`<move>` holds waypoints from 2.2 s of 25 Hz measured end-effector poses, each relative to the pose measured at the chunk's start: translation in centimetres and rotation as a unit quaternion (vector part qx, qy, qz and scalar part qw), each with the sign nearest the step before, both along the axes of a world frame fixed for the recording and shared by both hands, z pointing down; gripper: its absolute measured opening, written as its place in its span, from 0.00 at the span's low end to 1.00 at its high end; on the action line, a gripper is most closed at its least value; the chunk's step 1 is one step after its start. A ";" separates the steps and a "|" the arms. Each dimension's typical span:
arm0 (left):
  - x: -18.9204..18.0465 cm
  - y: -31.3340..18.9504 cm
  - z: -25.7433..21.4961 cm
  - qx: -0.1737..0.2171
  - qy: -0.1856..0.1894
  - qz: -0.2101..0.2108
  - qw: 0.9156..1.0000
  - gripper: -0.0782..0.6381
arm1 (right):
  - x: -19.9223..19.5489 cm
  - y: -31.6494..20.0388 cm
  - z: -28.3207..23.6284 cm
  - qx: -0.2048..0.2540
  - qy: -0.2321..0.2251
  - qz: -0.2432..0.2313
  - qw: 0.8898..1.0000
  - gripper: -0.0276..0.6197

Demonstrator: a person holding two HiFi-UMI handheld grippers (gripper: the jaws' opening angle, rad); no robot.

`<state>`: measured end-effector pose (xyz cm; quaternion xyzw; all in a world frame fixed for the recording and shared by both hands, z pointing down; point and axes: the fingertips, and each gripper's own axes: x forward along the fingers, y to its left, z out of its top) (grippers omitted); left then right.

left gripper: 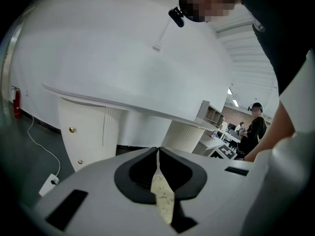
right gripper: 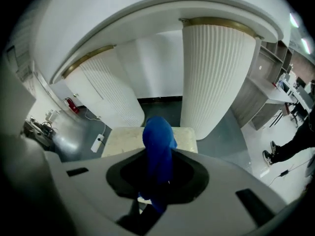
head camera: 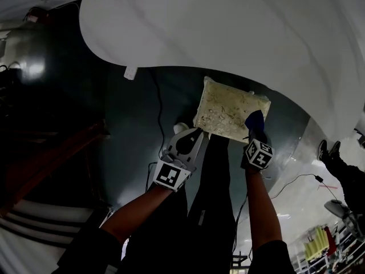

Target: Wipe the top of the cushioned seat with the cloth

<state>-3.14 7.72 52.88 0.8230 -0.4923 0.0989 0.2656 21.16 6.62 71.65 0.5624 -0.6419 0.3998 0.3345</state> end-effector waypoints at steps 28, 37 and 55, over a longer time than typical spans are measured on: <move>-13.7 9.3 4.2 -0.034 -0.035 -0.092 0.995 0.15 | -23.1 7.4 9.4 -0.087 -0.085 -0.126 0.985 0.19; -10.8 7.3 4.0 -0.048 0.016 -0.101 0.994 0.15 | -20.7 7.4 10.8 -0.106 -0.071 -0.146 0.981 0.19; -3.5 3.5 6.7 -0.063 -0.023 -0.008 0.998 0.15 | -15.5 7.2 11.1 -0.115 -0.066 -0.130 0.983 0.19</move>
